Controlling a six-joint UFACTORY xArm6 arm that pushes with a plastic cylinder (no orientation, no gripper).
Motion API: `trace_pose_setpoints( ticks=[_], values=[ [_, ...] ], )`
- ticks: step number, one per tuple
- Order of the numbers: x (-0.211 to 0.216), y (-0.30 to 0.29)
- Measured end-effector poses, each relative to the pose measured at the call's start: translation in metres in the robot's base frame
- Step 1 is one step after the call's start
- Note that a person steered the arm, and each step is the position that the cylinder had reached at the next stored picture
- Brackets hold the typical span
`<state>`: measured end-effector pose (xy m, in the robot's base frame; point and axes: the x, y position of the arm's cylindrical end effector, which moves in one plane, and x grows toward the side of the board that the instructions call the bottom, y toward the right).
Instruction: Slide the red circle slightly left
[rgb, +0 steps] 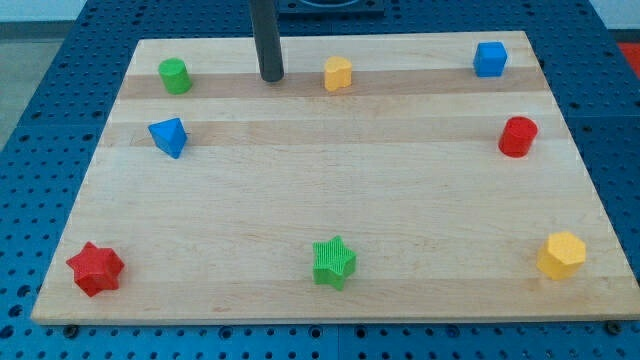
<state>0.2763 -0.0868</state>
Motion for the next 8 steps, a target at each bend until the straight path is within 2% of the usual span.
trace_pose_setpoints(
  ticks=[1,2,3,4,5,6,7,8],
  values=[
    [0.005,0.000],
    [0.091,0.000],
    [0.156,0.002],
    [0.176,0.080],
    [0.201,0.186],
    [0.212,0.247],
    [0.229,0.341],
    [0.231,0.364]
  ],
)
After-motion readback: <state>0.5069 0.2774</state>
